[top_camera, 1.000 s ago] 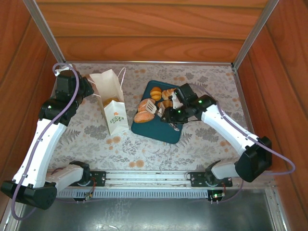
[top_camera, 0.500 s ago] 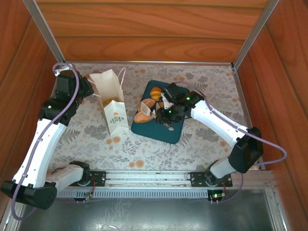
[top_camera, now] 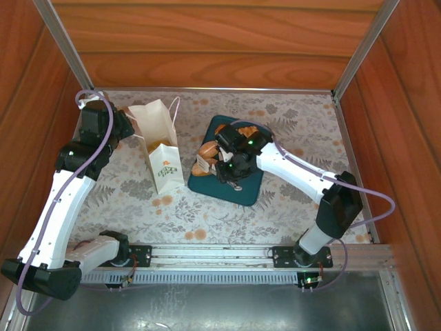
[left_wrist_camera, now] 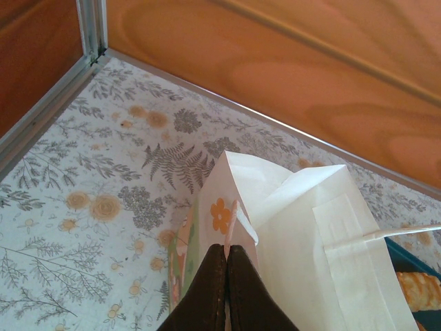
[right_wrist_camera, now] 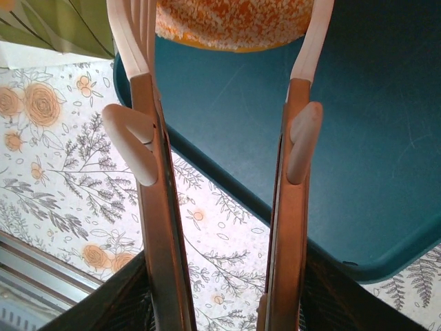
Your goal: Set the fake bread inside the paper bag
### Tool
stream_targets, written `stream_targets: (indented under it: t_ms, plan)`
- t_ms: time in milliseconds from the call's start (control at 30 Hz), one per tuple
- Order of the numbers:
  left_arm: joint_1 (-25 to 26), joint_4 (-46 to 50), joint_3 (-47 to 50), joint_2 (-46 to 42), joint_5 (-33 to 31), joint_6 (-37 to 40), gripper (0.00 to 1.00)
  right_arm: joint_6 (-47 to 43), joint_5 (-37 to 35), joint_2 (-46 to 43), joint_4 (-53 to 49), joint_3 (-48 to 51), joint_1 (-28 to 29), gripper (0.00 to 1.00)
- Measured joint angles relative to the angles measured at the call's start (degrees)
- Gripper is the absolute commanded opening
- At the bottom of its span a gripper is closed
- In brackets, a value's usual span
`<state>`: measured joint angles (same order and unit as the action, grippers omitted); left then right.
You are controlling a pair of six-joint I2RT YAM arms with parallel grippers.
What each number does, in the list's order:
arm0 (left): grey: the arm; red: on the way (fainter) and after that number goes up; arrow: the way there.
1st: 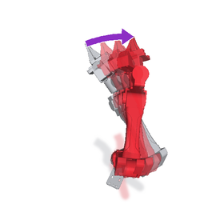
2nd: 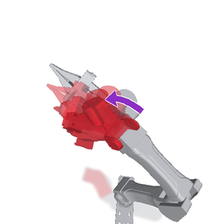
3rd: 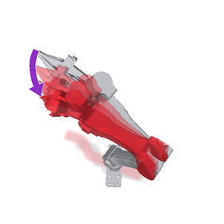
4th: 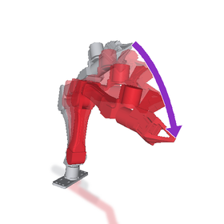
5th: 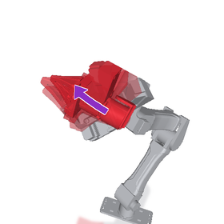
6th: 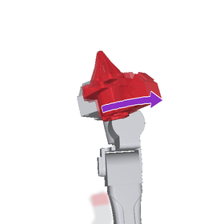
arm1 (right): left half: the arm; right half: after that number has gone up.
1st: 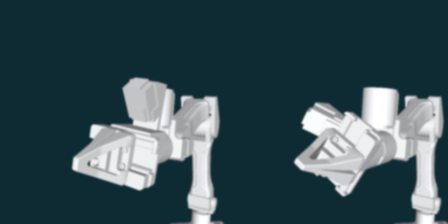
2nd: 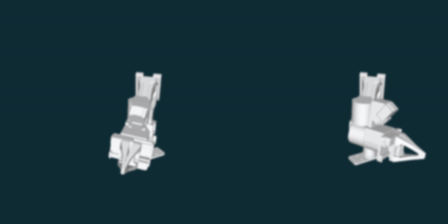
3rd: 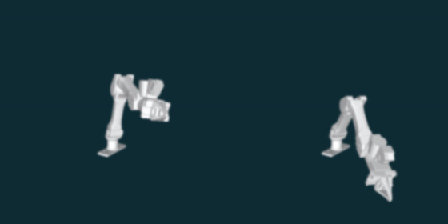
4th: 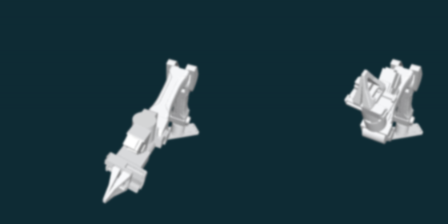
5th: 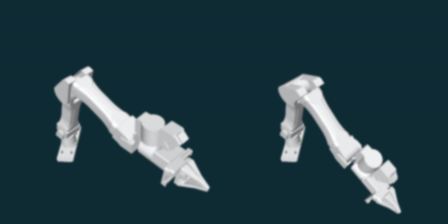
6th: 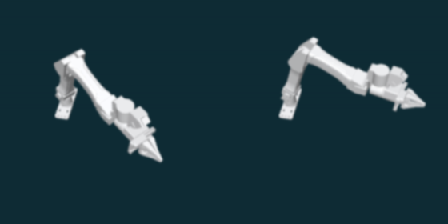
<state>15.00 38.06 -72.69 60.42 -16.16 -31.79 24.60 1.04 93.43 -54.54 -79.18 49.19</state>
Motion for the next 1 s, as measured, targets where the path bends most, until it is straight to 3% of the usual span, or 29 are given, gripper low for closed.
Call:
stream_targets:
  t_ms: [367,1000]
  plan:
    - [0.0,-0.79,0.0,0.04,0.0,0.0,0.0,-0.76,-1.97,1.25,-1.77,-0.55,1.05,0.28]
    - [0.0,-0.85,0.0,0.5,0.04,-0.17,0.0,0.9,-4.46,-6.58,-3.52,0.17,0.79,0.22]
